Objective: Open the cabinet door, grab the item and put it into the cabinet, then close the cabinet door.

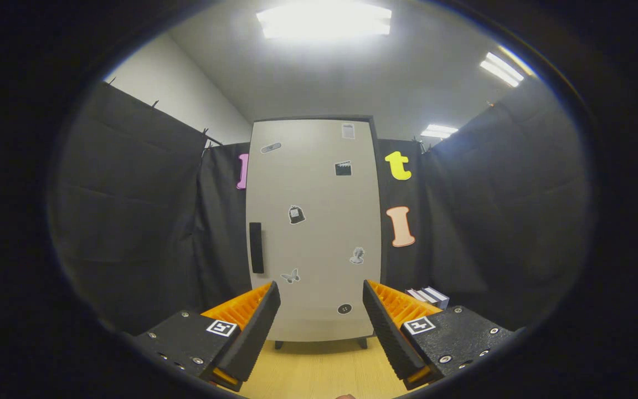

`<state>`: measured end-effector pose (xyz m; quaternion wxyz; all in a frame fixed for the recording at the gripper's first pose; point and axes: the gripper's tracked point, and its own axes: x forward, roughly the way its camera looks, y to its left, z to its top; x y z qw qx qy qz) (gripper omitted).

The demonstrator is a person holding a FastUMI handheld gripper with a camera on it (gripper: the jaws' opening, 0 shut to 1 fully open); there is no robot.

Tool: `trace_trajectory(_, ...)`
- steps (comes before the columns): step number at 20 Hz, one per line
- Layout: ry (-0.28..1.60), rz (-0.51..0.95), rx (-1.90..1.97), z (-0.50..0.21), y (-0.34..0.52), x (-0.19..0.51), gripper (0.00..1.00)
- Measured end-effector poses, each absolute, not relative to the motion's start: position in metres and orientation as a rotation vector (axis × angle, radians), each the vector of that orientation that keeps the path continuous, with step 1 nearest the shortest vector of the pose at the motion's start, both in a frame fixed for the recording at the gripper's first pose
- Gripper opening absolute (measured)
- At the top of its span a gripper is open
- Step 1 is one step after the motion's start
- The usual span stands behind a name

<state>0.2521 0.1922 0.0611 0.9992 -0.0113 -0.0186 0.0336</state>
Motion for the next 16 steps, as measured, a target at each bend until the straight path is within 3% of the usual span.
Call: trace_trajectory(16,-0.041,-0.031,-0.018,0.033,0.134,0.190,0.93)
